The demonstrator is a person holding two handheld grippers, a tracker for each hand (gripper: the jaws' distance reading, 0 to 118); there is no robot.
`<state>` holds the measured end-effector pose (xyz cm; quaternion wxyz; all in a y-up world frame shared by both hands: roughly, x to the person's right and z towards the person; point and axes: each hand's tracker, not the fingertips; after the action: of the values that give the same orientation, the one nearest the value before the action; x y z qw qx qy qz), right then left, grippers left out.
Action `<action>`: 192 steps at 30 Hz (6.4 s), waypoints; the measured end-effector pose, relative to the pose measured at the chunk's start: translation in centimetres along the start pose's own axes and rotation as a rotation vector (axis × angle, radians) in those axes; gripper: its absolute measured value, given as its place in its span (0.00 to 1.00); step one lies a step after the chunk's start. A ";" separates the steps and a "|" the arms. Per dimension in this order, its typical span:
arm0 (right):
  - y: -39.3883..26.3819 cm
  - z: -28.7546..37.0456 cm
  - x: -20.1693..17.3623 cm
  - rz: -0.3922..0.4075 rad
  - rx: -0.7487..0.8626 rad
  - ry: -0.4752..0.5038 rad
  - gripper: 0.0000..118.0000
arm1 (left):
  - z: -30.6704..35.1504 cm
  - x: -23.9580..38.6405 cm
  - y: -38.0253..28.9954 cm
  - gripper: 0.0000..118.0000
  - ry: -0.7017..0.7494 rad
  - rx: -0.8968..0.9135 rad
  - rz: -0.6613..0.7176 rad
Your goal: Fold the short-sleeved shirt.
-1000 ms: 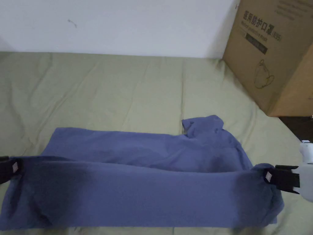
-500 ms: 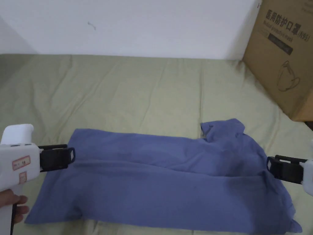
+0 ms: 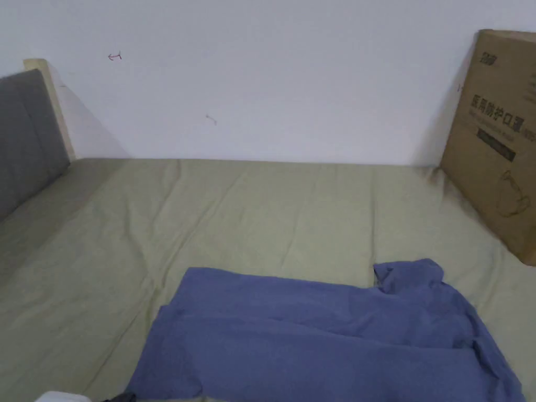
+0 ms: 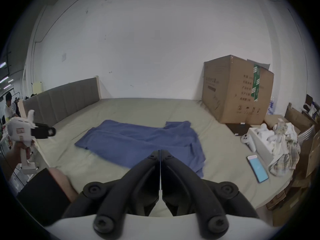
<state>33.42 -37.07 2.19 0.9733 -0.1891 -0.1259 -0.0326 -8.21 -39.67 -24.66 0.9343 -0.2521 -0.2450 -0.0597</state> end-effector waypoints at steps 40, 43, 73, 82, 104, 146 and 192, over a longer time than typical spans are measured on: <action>-8.1 -23.5 12.2 -0.148 -0.578 -0.105 0.53 | -15.5 -3.1 -2.9 0.05 0.035 -0.320 -0.068; -7.2 -22.1 13.0 -0.183 -0.496 -0.030 0.04 | -15.0 -2.6 -2.5 0.05 0.014 -0.332 -0.054; 1.6 -1.8 8.6 0.072 -0.214 -0.128 0.82 | 2.8 -1.9 -1.6 0.81 0.029 -0.080 0.171; 8.8 -7.1 4.0 0.163 0.001 -0.097 0.00 | -4.5 -0.5 7.5 0.00 -0.001 0.064 0.069; 5.2 -24.3 9.7 0.095 -0.323 0.007 0.00 | -24.7 -0.3 1.4 0.04 0.060 -0.319 -0.079; -4.9 -7.1 9.4 0.097 -0.817 0.002 0.00 | -7.2 -5.4 -3.9 0.04 -0.204 -0.466 0.093; 0.0 2.3 -6.0 0.043 -0.314 0.197 0.00 | -13.1 -6.8 -7.5 0.07 -0.498 -0.535 0.405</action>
<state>27.06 -36.06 2.73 0.9399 -0.3374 -0.0191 -0.0493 -10.27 -52.85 -34.51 0.7410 -0.5357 -0.3847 0.1263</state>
